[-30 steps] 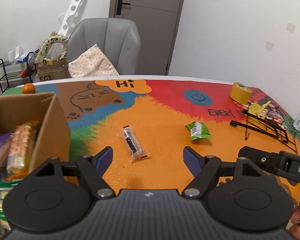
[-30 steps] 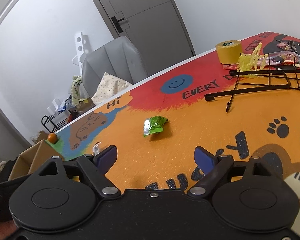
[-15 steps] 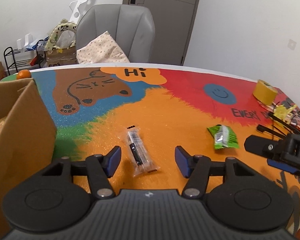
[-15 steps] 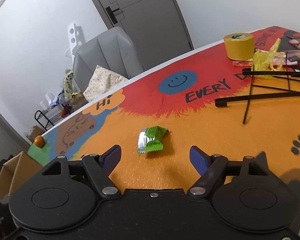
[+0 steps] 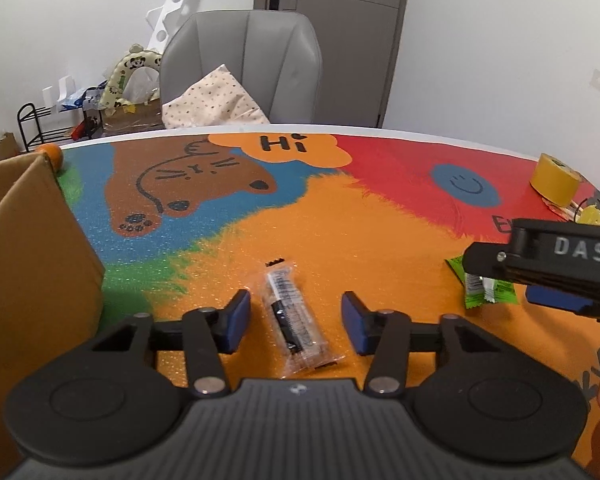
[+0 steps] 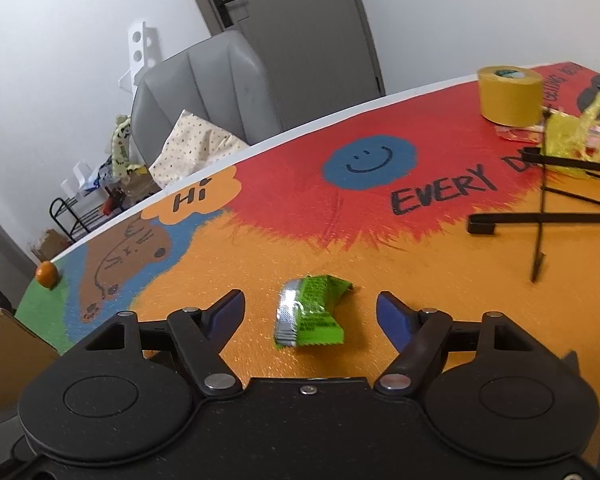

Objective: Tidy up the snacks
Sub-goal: 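Grasp the clear stick packet with the left gripper while the right grasps the green packet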

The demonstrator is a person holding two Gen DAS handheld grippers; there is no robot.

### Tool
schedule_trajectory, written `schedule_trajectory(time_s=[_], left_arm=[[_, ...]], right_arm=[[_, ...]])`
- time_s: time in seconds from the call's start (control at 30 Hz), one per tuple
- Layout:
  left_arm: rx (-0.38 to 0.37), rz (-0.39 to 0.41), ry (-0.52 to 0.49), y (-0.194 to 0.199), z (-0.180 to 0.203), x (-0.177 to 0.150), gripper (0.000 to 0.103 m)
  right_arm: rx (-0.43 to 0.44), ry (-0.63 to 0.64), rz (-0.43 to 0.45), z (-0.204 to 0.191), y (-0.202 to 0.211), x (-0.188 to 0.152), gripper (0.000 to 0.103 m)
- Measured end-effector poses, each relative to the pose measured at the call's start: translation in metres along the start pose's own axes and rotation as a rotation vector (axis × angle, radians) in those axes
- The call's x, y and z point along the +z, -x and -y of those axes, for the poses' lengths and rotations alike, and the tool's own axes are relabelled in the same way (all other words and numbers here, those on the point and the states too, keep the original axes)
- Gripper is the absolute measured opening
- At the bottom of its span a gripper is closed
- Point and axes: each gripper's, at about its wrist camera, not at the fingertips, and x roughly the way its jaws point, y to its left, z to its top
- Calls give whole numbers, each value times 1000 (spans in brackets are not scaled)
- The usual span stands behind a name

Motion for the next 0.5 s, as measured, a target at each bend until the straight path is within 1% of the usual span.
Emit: schedule_trajectory(time_s=[0.03, 0.07, 0.1, 0.13, 0.2, 0.3, 0.5], left_arm=[[2, 1, 4, 0, -2, 0, 37], [1, 3, 8, 0, -4, 0, 28], [-2, 6, 8, 0, -5, 0, 20], [-6, 12, 3, 0, -6, -1, 18], [-23, 14, 5, 2, -10, -2, 17], [-47, 6, 14, 8, -13, -4, 17], [-82, 14, 16, 26, -13, -11, 17]], right_arm=[[-7, 3, -15, -1, -3, 0, 44], [-9, 0, -28, -2, -6, -1, 36], [-5, -3, -18, -1, -4, -3, 33], [5, -10, -22, 0, -2, -4, 32], [30, -19, -8, 1, 6, -9, 30], [28, -21, 1, -1, 18, -17, 30], [38, -76, 19, 1, 46, -37, 30]])
